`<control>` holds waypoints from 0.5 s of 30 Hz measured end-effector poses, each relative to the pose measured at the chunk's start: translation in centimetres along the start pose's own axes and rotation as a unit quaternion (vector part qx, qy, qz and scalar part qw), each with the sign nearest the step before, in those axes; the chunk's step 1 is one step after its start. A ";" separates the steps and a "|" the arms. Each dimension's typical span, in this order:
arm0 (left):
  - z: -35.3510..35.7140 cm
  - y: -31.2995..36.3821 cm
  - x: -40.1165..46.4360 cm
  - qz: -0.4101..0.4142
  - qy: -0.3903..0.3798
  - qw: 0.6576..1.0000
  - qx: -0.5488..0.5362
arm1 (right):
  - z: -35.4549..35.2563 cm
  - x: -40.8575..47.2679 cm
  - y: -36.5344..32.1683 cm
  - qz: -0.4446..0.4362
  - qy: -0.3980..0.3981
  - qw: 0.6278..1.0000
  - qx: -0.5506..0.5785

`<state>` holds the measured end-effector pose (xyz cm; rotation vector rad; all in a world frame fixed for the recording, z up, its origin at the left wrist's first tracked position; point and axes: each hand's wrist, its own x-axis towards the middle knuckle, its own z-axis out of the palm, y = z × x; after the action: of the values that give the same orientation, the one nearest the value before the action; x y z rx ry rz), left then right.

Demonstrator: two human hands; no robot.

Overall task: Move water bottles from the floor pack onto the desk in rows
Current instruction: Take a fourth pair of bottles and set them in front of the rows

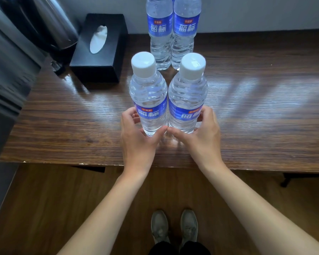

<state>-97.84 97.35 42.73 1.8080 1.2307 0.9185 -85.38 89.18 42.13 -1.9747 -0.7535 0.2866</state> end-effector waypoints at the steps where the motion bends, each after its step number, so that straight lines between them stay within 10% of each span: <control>1: 0.0 0.0 0.0 0.000 0.000 1.000 -0.001 | 0.0 -0.1 -0.1 0.003 0.005 1.000 -0.001; 15: -0.2 -0.2 -1.3 -0.009 -0.012 1.000 -0.022 | -0.8 -1.6 0.1 -0.010 0.014 1.000 -0.005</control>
<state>-98.51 96.17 42.42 1.7657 1.2016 0.9052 -86.20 87.60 42.23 -1.9766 -0.7572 0.2430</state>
